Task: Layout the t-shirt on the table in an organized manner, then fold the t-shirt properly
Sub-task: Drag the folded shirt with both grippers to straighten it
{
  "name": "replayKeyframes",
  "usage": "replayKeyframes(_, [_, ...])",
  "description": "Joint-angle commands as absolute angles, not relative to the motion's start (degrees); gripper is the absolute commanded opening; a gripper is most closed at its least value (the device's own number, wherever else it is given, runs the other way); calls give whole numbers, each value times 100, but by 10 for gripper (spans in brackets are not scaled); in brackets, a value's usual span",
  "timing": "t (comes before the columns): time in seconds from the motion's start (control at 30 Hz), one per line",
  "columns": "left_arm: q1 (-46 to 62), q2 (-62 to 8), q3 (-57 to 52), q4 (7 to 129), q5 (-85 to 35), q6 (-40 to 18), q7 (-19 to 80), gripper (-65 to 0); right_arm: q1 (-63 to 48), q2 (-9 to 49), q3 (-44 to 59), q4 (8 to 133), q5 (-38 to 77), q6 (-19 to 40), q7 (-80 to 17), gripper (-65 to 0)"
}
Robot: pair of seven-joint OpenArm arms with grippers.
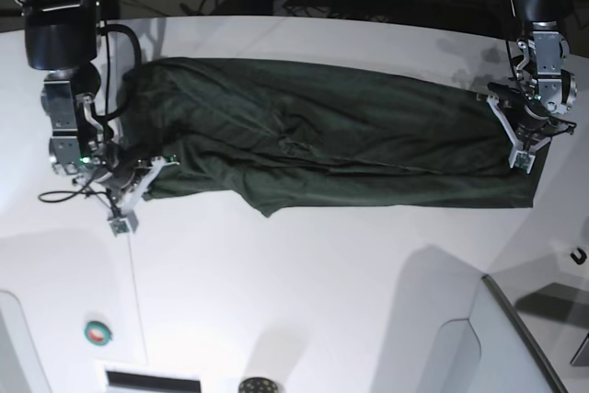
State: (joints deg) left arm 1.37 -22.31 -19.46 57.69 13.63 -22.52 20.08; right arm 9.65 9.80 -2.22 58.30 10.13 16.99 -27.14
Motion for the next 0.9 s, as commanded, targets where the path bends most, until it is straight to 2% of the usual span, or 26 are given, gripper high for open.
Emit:
replayKeyframes(0.0, [119,-2299,-1965,5719,1429,-2290,2202,-650,1086,1033,-198,5886,1033,1701,-2633,-638])
replayKeyframes(0.27, [215,-2185,-1991,6352,1376,-2290,2220,-650,1051,1112,-171,6123,1059,1701,-2624,-638])
replayKeyframes(0.37, [242,-2070,-2475,6853,1429,-2299,2273,-650,725,1086,356,6897,1068,1719,-2501,-636])
replayKeyframes(0.47, [242,-2026,-2844,7327,1437,-2325,2765,-650,312,1007,611,7767,1059,1736,-2440,-627])
replayKeyframes(0.6, [409,-2026,-3160,7890,1429,-2325,3037,-650,-602,1033,356,8840,1033,1736,-2914,-618])
replayKeyframes(0.67, [462,-2026,-3292,7925,1411,-2325,3037,-650,-1042,1103,251,9112,1033,1736,-3108,-572])
replayKeyframes(0.8, [541,-2026,-3310,7829,1437,-2325,3037,-650,-1763,1156,145,9323,1033,1736,-3116,-435])
replayKeyframes(0.87, [646,-2035,-3292,7776,1437,-2325,3037,-650,-1938,1156,145,9314,1033,1736,-3116,-422])
